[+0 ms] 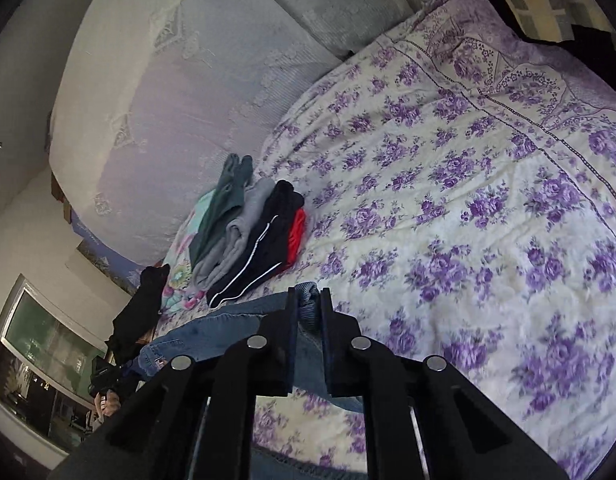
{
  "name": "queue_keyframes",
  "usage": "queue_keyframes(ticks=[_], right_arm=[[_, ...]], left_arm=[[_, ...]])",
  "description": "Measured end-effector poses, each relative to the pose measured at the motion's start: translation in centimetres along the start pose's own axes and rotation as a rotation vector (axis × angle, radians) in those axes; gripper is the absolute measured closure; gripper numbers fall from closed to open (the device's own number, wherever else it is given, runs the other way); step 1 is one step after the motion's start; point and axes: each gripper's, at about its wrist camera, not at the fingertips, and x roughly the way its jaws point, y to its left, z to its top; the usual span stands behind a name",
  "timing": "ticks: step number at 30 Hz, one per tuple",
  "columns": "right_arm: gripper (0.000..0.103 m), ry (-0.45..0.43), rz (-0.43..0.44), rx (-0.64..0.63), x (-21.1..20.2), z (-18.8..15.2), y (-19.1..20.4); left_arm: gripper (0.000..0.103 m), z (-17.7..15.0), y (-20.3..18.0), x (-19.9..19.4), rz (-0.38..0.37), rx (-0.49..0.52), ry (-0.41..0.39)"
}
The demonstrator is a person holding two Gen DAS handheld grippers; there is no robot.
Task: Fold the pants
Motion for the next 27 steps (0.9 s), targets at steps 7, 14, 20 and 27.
queue_keyframes(ticks=[7,14,20,27], right_arm=[[0.102,-0.03,0.02,0.005,-4.7,-3.9,-0.3],[0.098,0.001,-0.005,0.051,-4.1,-3.0,-1.6],[0.05,0.032,-0.034,0.151,-1.1,-2.8,-5.1],[0.045,0.086,-0.052,0.215,2.6,-2.4,-8.4]], left_arm=[[0.103,-2.7,1.0,-2.6,0.072,-0.018,0.027],[0.086,1.1,1.7,3.0,0.202,-0.006,0.066],[0.058,4.9,5.4,8.2,0.245,-0.068,0.137],[0.053,6.5,7.6,9.9,0.262,-0.062,0.164]])
